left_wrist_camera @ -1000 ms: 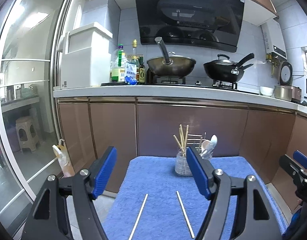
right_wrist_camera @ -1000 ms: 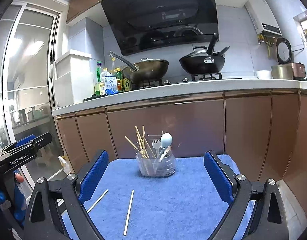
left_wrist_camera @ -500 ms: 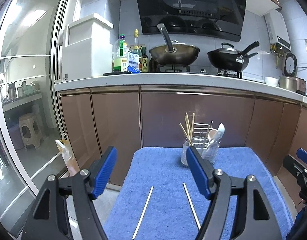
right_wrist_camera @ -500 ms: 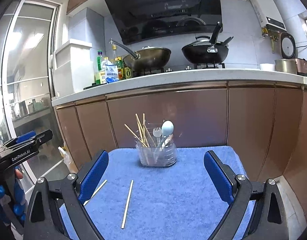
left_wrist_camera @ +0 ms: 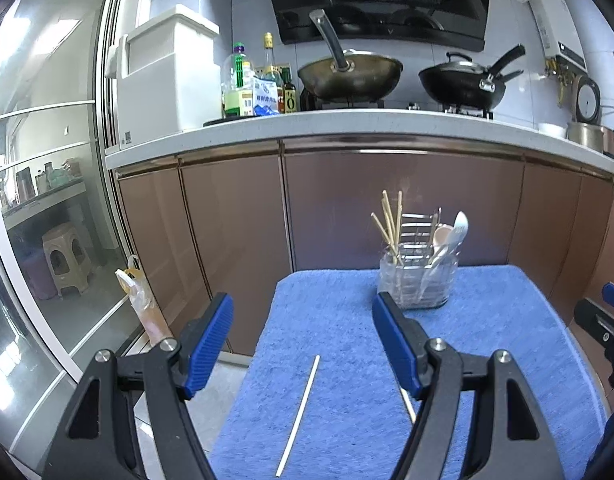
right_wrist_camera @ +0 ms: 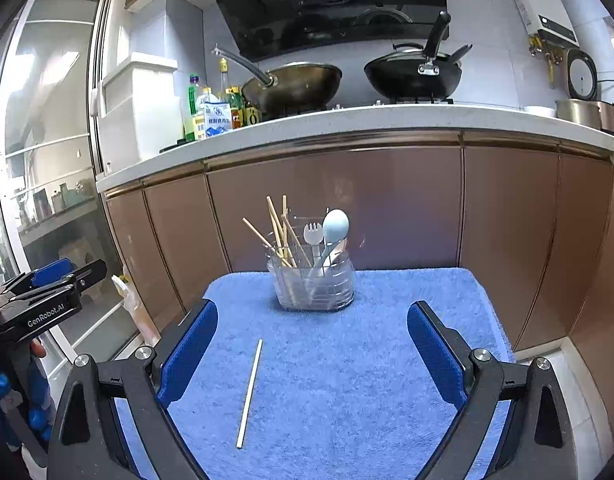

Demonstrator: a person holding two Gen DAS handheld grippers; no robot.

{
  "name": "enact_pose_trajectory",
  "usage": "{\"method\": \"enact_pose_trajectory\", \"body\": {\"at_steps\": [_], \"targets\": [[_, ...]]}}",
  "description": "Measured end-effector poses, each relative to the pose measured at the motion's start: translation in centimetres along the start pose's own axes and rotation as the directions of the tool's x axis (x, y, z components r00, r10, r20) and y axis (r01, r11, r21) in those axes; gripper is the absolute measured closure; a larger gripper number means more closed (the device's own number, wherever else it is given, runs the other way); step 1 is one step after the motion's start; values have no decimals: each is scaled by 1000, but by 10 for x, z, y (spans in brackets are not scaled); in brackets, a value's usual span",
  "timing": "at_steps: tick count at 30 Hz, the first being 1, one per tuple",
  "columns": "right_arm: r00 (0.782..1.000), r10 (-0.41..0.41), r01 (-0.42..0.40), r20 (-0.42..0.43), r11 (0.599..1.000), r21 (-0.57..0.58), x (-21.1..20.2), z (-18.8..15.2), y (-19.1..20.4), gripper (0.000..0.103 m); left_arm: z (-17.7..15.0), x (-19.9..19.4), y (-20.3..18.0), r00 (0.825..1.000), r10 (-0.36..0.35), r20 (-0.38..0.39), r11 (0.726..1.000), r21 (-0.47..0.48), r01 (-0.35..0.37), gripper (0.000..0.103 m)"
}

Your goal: Organize utensils

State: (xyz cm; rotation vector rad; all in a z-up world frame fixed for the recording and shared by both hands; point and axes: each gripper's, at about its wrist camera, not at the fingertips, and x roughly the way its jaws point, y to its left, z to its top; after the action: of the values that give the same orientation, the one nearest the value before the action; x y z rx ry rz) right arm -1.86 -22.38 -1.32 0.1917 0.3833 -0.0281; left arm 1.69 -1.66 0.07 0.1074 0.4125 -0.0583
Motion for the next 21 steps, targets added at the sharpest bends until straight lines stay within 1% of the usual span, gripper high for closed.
{"method": "enact_pose_trajectory", "body": {"at_steps": [6,15,21], "targets": [[999,8,-9,-54,1000,-13,18,-7,4,12,-7,17,1,999,-1,-32,1000,14,1,32],[993,18,-22,-114,999,-36,44,-14,14,14,-16,39,10,997,-13,-76,1000,3,13,32],[989,16,-24,-150,998,-49,60,-19,21,15,-23,56,23,992,-55,-113,998,-28,52,32]]}}
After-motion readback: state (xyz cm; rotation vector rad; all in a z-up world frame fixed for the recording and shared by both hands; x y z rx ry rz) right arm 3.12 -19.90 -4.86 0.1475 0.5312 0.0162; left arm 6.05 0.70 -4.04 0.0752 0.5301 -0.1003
